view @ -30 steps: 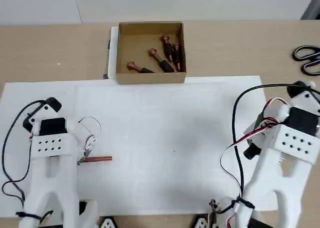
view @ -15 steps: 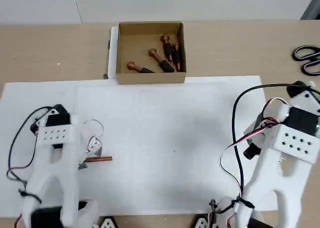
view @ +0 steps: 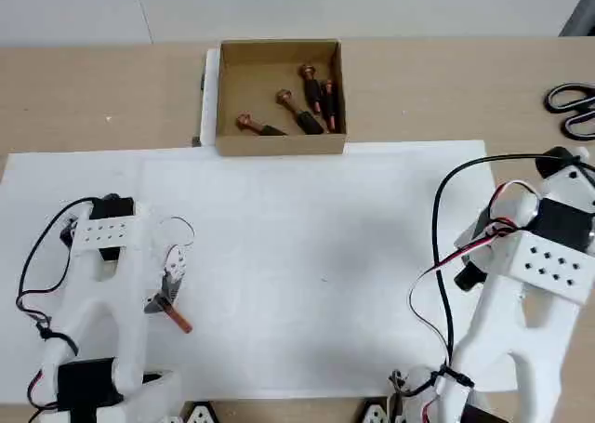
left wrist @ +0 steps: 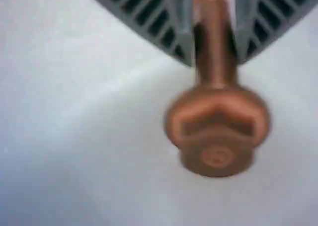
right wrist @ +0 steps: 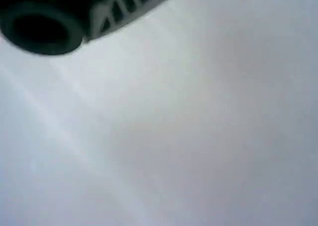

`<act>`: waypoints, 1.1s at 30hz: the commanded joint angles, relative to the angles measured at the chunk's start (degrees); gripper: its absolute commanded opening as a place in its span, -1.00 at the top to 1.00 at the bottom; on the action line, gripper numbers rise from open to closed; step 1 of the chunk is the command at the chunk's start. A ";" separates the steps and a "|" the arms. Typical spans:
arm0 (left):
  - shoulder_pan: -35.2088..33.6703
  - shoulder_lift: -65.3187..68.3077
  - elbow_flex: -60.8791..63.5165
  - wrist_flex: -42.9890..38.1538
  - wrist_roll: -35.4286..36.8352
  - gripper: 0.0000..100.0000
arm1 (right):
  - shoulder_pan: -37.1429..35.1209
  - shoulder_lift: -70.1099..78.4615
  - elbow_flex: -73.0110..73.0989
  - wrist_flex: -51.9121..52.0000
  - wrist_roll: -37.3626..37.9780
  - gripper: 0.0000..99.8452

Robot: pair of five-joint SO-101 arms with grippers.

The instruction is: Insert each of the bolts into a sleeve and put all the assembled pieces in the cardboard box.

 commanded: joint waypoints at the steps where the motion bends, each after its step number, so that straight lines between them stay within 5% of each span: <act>1: 0.18 -0.35 -2.33 -1.67 0.26 0.99 | 0.57 -1.63 -0.26 -1.45 0.09 1.00; 13: 2.90 0.00 -15.52 4.48 -1.58 0.99 | 0.57 -1.27 -0.26 -1.89 0.09 1.00; 20: 9.93 0.26 -15.52 4.22 -12.66 0.99 | 0.48 -1.27 -0.26 -2.59 0.26 1.00; 33: 10.02 1.41 -15.52 4.22 -36.57 0.99 | 0.48 -1.27 -0.26 -2.15 0.35 1.00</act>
